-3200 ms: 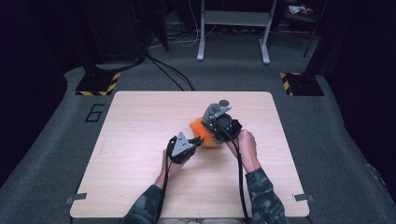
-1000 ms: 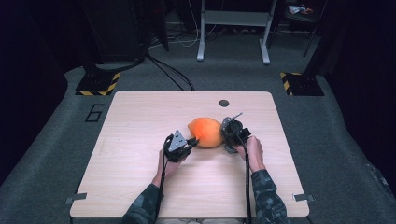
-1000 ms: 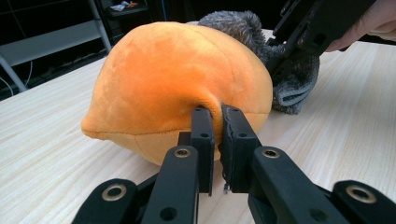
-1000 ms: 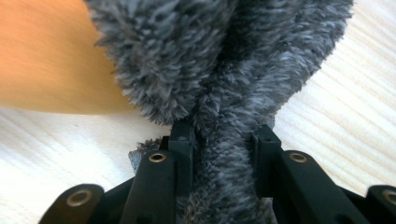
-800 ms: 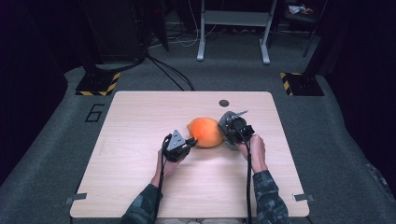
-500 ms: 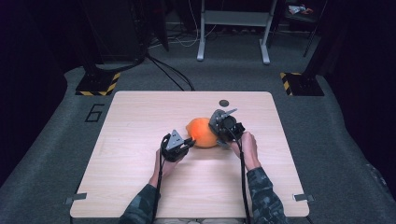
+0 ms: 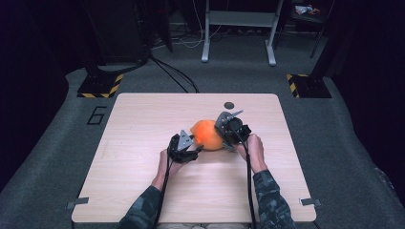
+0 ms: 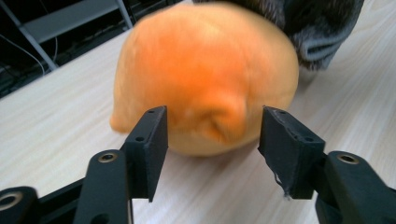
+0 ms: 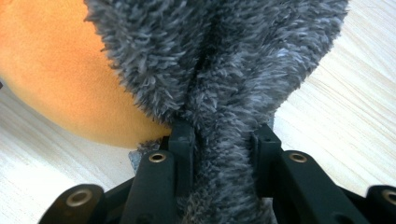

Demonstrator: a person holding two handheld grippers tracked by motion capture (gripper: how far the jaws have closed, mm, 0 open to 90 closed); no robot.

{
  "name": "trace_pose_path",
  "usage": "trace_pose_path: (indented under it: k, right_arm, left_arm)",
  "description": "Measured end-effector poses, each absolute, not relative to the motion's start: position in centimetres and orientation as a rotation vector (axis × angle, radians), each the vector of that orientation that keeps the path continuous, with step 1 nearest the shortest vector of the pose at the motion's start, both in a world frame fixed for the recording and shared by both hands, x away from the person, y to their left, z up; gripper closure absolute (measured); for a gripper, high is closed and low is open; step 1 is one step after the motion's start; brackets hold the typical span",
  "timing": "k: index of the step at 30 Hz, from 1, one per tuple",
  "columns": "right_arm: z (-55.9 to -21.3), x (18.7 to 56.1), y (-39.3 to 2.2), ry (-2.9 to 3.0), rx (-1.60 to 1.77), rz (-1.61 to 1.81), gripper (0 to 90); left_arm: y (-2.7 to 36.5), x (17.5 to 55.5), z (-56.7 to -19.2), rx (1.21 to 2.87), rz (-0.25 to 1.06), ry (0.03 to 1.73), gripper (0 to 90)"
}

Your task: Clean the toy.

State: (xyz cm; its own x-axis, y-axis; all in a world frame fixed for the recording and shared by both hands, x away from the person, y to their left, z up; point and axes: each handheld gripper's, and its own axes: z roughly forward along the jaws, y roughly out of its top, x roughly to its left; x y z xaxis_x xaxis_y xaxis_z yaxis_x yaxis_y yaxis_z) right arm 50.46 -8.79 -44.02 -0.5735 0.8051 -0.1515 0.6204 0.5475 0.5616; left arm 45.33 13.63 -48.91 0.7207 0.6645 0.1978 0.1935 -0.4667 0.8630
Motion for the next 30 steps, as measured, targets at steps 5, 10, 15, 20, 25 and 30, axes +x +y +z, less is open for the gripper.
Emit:
trace_pose_path:
  k: [5, 10, 15, 20, 25, 30]
  right_arm:
    - [-44.0, 50.4, -8.8, 2.388, 1.156, 0.643, 68.0]
    - [-43.9, 50.3, -9.0, 2.380, 1.149, 0.661, 67.9]
    - [-42.8, 49.3, -9.2, 2.351, 1.148, 0.704, 67.9]
    - [-41.0, 47.7, -8.2, 2.361, 1.066, 0.736, 67.8]
    - [-40.1, 46.9, -6.1, 2.380, 0.979, 0.725, 67.4]
    - [-41.0, 47.5, -5.0, 2.416, 0.961, 0.643, 67.5]
  left_arm:
    - [12.9, 45.4, -49.1, 2.069, 0.696, 0.629, 55.8]
    - [13.1, 45.6, -49.0, 2.052, 0.642, 0.663, 76.5]
    - [13.7, 45.7, -48.3, 2.026, 0.538, 0.713, 80.0]
    - [13.7, 45.5, -47.2, 2.005, 0.450, 0.743, 80.0]
    - [13.4, 45.7, -46.7, 2.025, 0.394, 0.761, 79.6]
    - [13.8, 46.0, -47.2, 2.040, 0.359, 0.775, 79.2]
